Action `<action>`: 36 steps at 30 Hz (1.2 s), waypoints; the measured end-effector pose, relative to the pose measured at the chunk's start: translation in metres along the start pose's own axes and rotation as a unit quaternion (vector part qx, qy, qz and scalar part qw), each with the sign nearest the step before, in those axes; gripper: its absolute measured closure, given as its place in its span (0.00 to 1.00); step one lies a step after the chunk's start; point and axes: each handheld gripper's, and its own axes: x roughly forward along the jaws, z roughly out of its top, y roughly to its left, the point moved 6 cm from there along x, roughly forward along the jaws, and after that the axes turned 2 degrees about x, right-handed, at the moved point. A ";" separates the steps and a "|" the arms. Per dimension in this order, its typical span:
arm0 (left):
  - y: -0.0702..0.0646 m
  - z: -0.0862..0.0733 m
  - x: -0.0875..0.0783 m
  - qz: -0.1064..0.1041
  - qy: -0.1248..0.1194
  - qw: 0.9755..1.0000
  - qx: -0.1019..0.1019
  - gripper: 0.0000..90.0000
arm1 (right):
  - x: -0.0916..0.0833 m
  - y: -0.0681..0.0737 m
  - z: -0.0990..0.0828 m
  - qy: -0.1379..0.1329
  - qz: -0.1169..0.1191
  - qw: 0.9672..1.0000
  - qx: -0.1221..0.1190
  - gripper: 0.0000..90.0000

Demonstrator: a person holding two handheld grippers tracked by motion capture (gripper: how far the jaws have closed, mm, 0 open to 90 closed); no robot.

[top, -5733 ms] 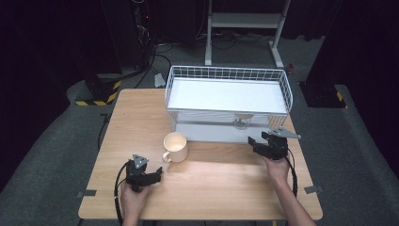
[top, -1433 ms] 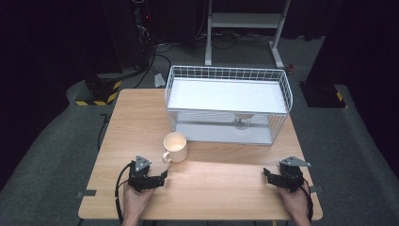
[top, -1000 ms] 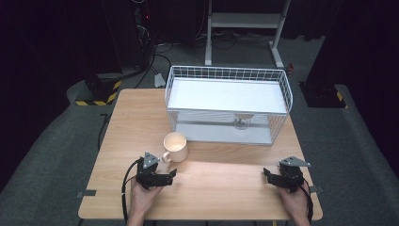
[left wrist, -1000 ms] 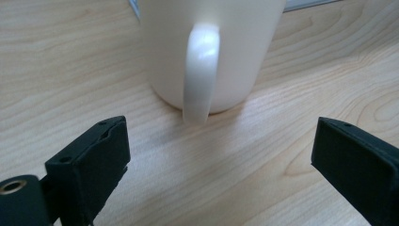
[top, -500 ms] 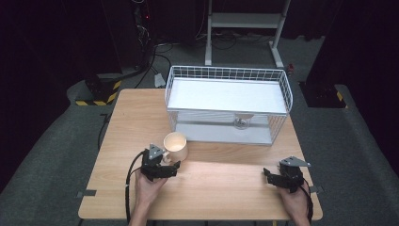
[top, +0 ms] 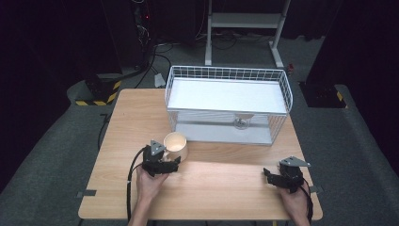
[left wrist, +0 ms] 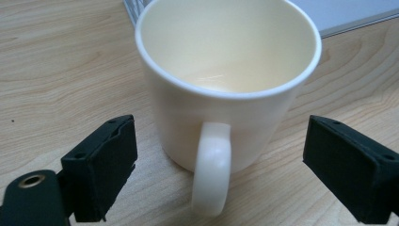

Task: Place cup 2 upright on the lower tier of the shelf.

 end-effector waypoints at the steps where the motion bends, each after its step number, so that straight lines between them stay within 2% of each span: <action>1: 0.000 0.000 0.000 -0.001 -0.001 1.000 0.000 0.11 | 0.000 0.000 0.000 0.000 0.000 1.000 0.000 0.28; 4: -0.001 0.002 0.000 -0.005 -0.004 1.000 -0.005 0.10 | 0.000 0.000 0.000 0.000 0.000 1.000 0.000 0.28; 10: -0.002 0.009 0.002 -0.001 -0.003 1.000 0.004 0.08 | 0.000 0.000 0.000 0.000 0.000 1.000 0.000 0.28; 15: -0.003 0.013 0.006 -0.003 -0.004 1.000 0.002 0.07 | 0.000 0.000 0.000 0.000 0.000 1.000 0.000 0.28; 22: -0.004 0.023 0.010 0.001 -0.006 1.000 0.010 0.06 | 0.000 0.000 0.000 0.000 0.000 1.000 0.000 0.28; 33: -0.002 0.026 0.020 0.005 -0.011 1.000 0.001 0.06 | 0.000 0.000 0.000 0.000 0.000 1.000 0.000 0.28; 35: -0.003 0.027 0.021 0.006 -0.008 1.000 0.002 0.07 | 0.000 0.000 0.000 0.000 0.000 1.000 0.000 0.28; 36: -0.004 0.029 0.023 0.013 -0.007 1.000 0.010 0.08 | 0.000 0.000 0.000 0.000 0.000 1.000 0.000 0.28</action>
